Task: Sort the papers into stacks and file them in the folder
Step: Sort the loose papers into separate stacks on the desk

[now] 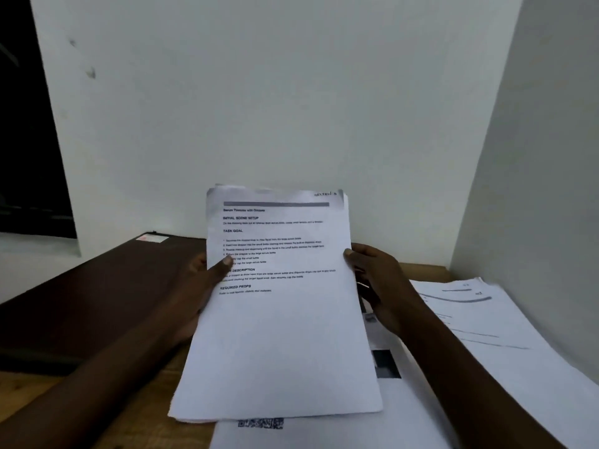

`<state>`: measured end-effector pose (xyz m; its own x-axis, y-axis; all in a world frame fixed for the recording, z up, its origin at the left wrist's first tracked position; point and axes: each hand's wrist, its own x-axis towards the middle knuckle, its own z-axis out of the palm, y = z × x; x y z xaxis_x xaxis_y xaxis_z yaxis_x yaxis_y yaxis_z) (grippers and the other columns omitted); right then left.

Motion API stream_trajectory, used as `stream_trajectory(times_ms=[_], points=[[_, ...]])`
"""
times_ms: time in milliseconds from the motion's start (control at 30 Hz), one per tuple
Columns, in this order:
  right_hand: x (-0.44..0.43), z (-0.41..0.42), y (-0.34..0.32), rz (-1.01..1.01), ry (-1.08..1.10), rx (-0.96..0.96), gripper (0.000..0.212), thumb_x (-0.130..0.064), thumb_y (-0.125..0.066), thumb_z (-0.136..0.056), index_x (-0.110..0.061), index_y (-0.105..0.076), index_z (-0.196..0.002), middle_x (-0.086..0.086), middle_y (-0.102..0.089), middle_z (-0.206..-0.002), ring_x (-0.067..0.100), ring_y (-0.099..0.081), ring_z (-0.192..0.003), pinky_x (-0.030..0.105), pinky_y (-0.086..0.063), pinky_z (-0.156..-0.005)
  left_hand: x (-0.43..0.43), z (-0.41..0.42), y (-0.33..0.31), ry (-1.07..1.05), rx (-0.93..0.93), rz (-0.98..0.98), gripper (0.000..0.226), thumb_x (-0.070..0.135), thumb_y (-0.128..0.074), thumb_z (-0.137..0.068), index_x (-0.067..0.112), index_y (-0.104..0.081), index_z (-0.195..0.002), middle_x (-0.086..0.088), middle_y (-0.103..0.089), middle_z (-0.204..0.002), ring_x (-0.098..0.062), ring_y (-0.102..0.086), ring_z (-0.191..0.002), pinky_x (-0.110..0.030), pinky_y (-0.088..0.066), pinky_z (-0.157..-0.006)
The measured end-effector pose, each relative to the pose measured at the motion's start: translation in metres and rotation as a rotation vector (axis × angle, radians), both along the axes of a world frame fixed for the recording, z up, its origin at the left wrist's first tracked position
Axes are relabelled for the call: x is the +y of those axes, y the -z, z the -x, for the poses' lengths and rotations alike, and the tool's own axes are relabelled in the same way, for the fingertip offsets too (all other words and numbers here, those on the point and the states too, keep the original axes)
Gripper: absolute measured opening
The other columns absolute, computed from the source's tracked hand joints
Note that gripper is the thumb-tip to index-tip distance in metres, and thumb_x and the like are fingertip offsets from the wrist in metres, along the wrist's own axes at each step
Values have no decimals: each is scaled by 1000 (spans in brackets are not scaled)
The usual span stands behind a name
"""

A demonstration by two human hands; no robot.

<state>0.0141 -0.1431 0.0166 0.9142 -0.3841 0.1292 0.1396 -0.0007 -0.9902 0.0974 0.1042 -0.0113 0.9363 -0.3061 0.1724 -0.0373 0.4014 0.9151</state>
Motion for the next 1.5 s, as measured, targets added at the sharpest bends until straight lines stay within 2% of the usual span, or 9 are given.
stream_trajectory(times_ms=[100,267,500,667,867,1100,1267,1433,1500], points=[[2,8,-8,-16,-119,2,23,-20,-54,-98,-16,-69,-114,4,-73,-110,25,-67,-103,40,-49,-94,4,-2,-7,33,-17,52,32,12,-52,-97,1,-58,-127,-19,-69,-119,-30,-72,-98,-39,-62,-72],[14,14,-7,44,-110,2,18,-15,-54,-98,-13,-70,-106,6,-75,-100,19,-69,-83,31,-51,-70,11,-3,-16,19,-1,127,35,11,-53,-97,3,-56,-131,-21,-67,-124,-41,-64,-113,-47,-59,-84],[13,14,-6,62,-9,-81,8,-12,-73,-83,-4,-71,-83,21,-73,-91,26,-62,-76,36,-50,-71,12,-2,-13,43,-45,101,36,8,-52,-97,3,-55,-132,-21,-66,-124,-42,-65,-112,-53,-55,-89],[13,17,-9,-28,-28,-124,66,-36,-89,-60,10,-54,-93,33,-64,-101,31,-62,-79,54,-53,-79,14,-4,-13,34,-20,113,36,7,-49,-97,5,-56,-133,-18,-66,-126,-40,-64,-114,-53,-53,-90],[11,12,-5,-9,-25,-84,11,-23,-65,-92,-18,-69,-100,7,-75,-98,32,-69,-96,52,-52,-88,18,-3,-16,25,8,106,37,7,-49,-96,3,-56,-132,-19,-67,-124,-39,-65,-112,-48,-57,-85],[11,15,-5,-66,44,-151,30,-20,-79,-78,3,-67,-93,20,-73,-97,39,-69,-87,51,-55,-85,22,-3,-16,61,2,116,37,7,-49,-97,4,-55,-133,-18,-66,-127,-39,-63,-116,-50,-55,-88],[12,11,-3,-53,62,-173,20,-29,-70,-88,-11,-67,-79,13,-71,-88,28,-64,-82,49,-52,-86,26,-9,-14,64,-3,150,42,8,-51,-94,6,-54,-135,-18,-63,-131,-40,-61,-119,-56,-50,-93],[13,11,-2,-16,106,-191,11,-23,-67,-90,-12,-69,-90,13,-74,-93,28,-68,-84,50,-53,-88,22,1,-22,-71,-127,-8,41,27,-60,-78,3,-57,-111,0,-76,-88,0,-72,-71,-15,-57,-62],[14,9,0,69,165,-196,9,-24,-67,-90,-19,-70,-83,11,-74,-88,29,-68,-83,53,-52,-88,26,-3,-23,-56,-99,12,32,17,-57,-91,-1,-56,-118,-9,-74,-103,-7,-74,-82,-19,-59,-69]])
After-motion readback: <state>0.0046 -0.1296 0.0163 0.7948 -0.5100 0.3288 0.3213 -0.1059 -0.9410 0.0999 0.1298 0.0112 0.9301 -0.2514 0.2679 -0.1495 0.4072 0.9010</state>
